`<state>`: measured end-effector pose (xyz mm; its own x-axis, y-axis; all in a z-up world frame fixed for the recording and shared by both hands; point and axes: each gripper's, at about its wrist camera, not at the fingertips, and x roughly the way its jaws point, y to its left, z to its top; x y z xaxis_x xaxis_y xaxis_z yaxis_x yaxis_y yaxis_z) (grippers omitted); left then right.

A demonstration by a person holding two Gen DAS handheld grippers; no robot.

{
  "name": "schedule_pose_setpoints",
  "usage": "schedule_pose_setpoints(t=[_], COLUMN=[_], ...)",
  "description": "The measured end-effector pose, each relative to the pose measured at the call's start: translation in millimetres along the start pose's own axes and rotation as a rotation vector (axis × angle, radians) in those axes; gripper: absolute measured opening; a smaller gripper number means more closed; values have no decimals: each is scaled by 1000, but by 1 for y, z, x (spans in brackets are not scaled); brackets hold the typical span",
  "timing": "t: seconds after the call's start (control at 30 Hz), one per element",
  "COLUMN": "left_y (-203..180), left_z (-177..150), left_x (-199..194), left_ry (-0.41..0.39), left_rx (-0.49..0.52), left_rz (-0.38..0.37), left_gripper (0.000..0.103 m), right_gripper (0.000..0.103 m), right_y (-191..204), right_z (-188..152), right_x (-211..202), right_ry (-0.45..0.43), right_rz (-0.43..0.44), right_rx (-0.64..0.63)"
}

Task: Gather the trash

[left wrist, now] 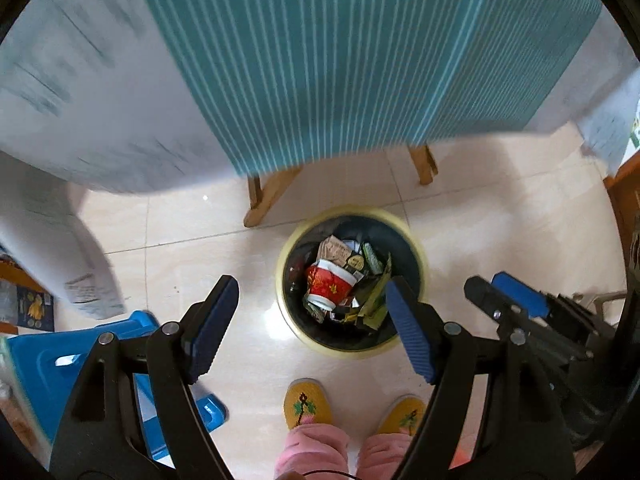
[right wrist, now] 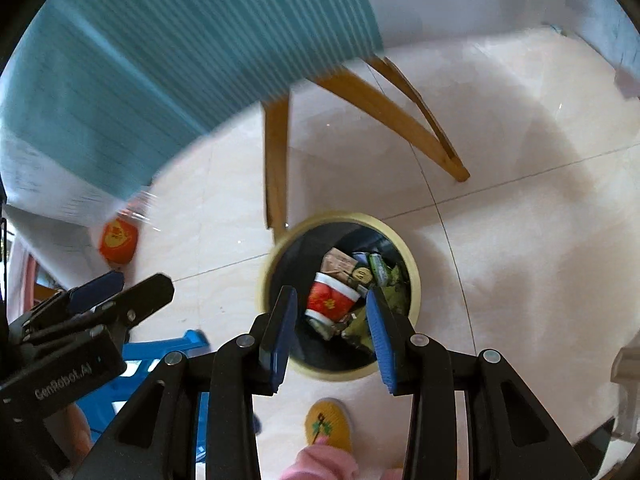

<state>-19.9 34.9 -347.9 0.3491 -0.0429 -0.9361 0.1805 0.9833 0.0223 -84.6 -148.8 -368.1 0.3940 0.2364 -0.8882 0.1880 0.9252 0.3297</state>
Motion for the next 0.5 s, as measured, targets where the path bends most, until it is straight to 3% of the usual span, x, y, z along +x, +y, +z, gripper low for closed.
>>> schedule_pose_setpoints(t=[0.13,0.27,0.5], left_y=[2,4,12], left_z=[14,28,47], left_x=[-49,-97,-189], left_ry=[-23,-48,-100], left_rx=[-33,-71,-122], left_rz=[1,-4,12], left_gripper=[74,74,74], right_gripper=[37,50,51], right_y=[22,39,71], right_z=[15,30,61], right_x=[-51,-99,-183], right_ry=[-24,-40,-67], right_rz=[14,14,11], right_rx=[-33,-53,-110])
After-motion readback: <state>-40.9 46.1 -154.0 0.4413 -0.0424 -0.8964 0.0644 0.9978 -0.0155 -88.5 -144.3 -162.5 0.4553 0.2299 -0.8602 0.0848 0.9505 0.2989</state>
